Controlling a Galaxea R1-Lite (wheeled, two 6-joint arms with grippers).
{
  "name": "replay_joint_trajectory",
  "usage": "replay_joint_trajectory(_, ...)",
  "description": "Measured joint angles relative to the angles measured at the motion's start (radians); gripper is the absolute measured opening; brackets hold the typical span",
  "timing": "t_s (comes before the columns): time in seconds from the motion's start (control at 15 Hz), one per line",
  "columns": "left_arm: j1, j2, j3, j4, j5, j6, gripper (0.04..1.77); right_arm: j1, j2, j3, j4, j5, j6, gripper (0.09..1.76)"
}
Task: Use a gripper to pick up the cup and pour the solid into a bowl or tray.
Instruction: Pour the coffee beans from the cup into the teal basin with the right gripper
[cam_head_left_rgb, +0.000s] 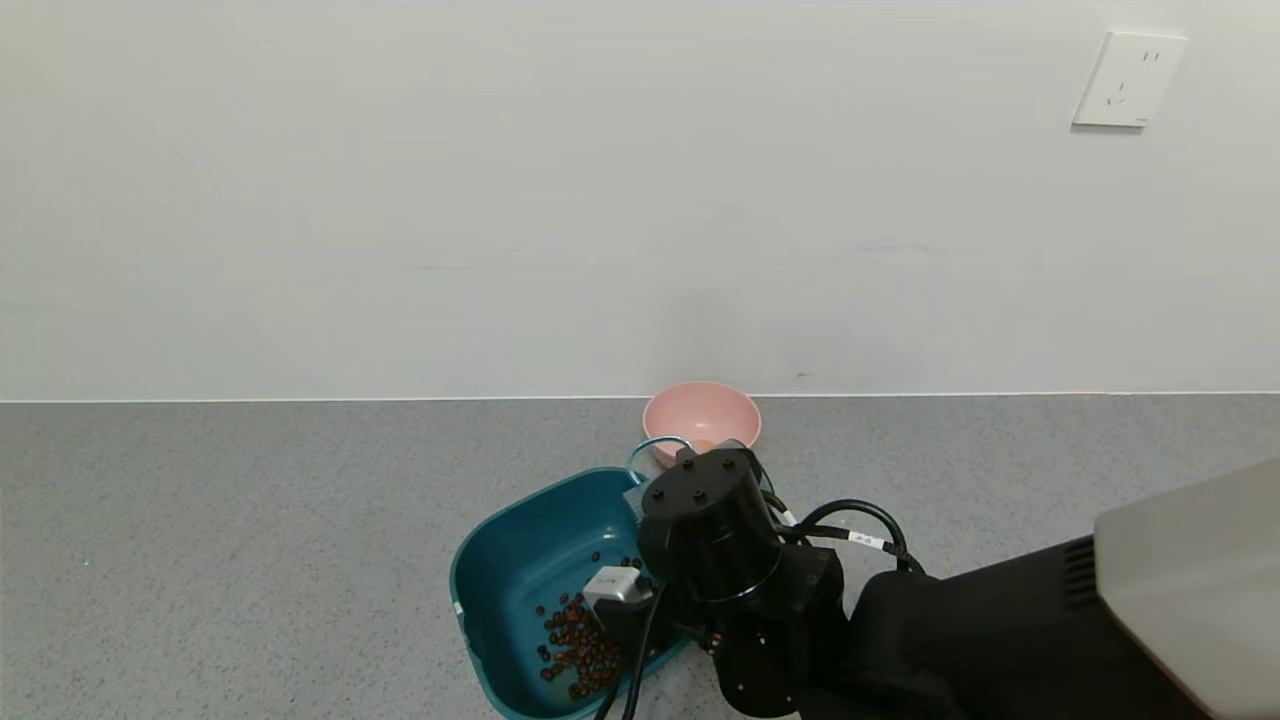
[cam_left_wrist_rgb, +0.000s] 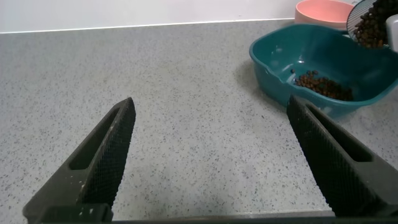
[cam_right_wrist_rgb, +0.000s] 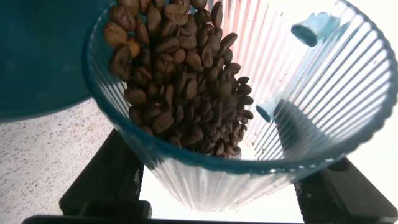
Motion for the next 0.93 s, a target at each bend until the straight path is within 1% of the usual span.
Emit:
replay_joint_trajectory(0.13,0.0,0.0,0.0,0.0,0.0,0.0,1.75,0.0,-0.001,-0.002,-0.002,-0.006,-0.015,1.35)
replay_joint_trajectory(0.27,0.0,0.0,0.0,0.0,0.0,0.0,1.75,0.006,-0.002,-0.003,-0.002,-0.044,-0.021,1.35)
replay_joint_trajectory(0.6,0.0,0.0,0.0,0.0,0.0,0.0,1.75,0.021,-0.004,-0.005,-0.007,-0.082,-0.04,1.35)
replay_joint_trajectory(0.93,0.0,0.0,0.0,0.0,0.0,0.0,1.75,0.024,-0.004,-0.005,-0.029,-0.083,-0.044,1.35)
